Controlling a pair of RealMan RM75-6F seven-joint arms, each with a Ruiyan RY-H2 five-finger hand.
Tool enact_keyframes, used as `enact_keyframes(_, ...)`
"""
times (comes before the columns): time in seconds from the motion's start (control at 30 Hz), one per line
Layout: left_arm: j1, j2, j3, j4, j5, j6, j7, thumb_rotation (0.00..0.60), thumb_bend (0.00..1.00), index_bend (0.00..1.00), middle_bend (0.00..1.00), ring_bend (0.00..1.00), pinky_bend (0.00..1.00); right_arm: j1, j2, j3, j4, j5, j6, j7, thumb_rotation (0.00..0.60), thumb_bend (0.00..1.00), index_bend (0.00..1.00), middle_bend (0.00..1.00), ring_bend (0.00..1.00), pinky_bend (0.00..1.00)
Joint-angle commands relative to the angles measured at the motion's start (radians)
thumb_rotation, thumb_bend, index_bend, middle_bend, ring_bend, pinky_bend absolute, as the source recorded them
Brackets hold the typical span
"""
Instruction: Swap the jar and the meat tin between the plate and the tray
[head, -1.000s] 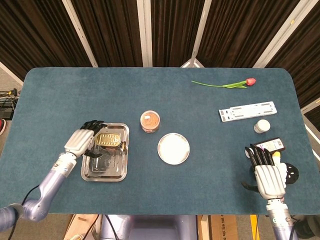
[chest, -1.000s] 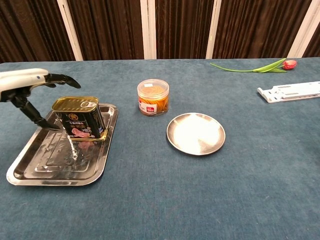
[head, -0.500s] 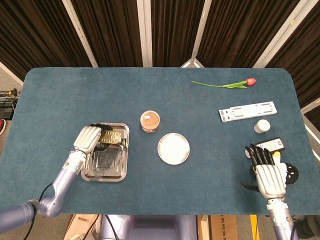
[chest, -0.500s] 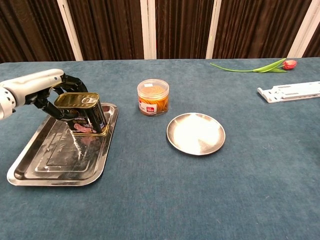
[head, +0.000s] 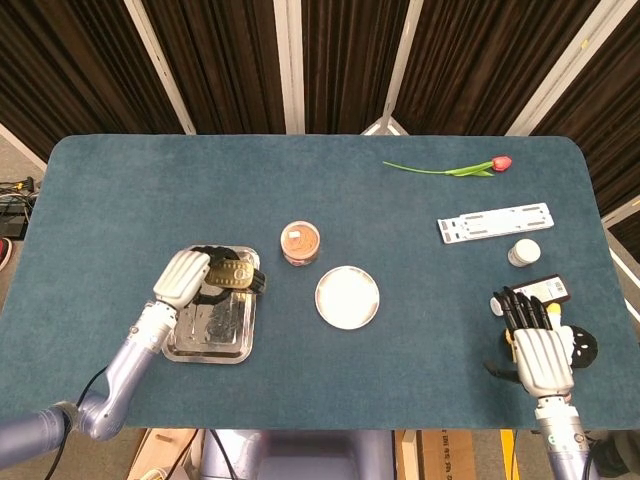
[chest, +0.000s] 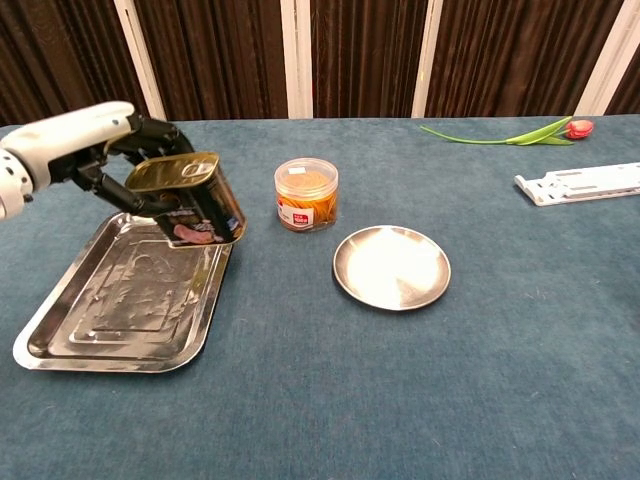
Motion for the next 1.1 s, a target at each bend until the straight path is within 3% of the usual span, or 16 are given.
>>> enact_keyframes(0.03, -0.013, 0.066, -0.006, -0.154, 0.034, 0.004, 0.036, 0.6, 0.62, 0.44, 0.44, 0.36, 0.35, -0.001, 0.0, 0.003, -0.001, 0.001, -0.006, 0.002, 0.6, 0.02, 0.0, 0.0, 0.0, 0.0)
enact_keyframes(0.23, -0.053, 0.018, 0.007, -0.233, -0.082, -0.058, 0.194, 0.6, 0.61, 0.43, 0.42, 0.36, 0.35, -0.006, 0.005, 0.005, -0.007, -0.008, -0.008, 0.005, 0.6, 0.02, 0.0, 0.0, 0.0, 0.0)
enact_keyframes(0.5, -0.091, -0.139, 0.024, -0.161, -0.18, -0.051, 0.325, 0.6, 0.6, 0.43, 0.41, 0.36, 0.35, -0.015, 0.017, 0.017, -0.008, -0.01, -0.003, 0.02, 0.6, 0.02, 0.0, 0.0, 0.0, 0.0)
enact_keyframes(0.8, -0.109, -0.217, 0.035, -0.083, -0.199, -0.058, 0.35, 0.6, 0.59, 0.43, 0.4, 0.35, 0.34, -0.019, 0.018, 0.025, -0.004, -0.013, -0.005, 0.029, 0.6, 0.02, 0.0, 0.0, 0.0, 0.0)
enact_keyframes(0.9, -0.111, -0.219, 0.042, -0.086, -0.209, -0.063, 0.363, 0.6, 0.55, 0.42, 0.36, 0.32, 0.32, -0.02, 0.019, 0.027, -0.003, -0.014, -0.006, 0.031, 0.6, 0.02, 0.0, 0.0, 0.0, 0.0)
enact_keyframes(1.1, -0.12, -0.169, 0.043, -0.146, -0.258, -0.079, 0.42, 0.6, 0.27, 0.31, 0.2, 0.15, 0.25, -0.022, 0.02, 0.031, -0.002, -0.014, -0.01, 0.037, 0.6, 0.02, 0.0, 0.0, 0.0, 0.0)
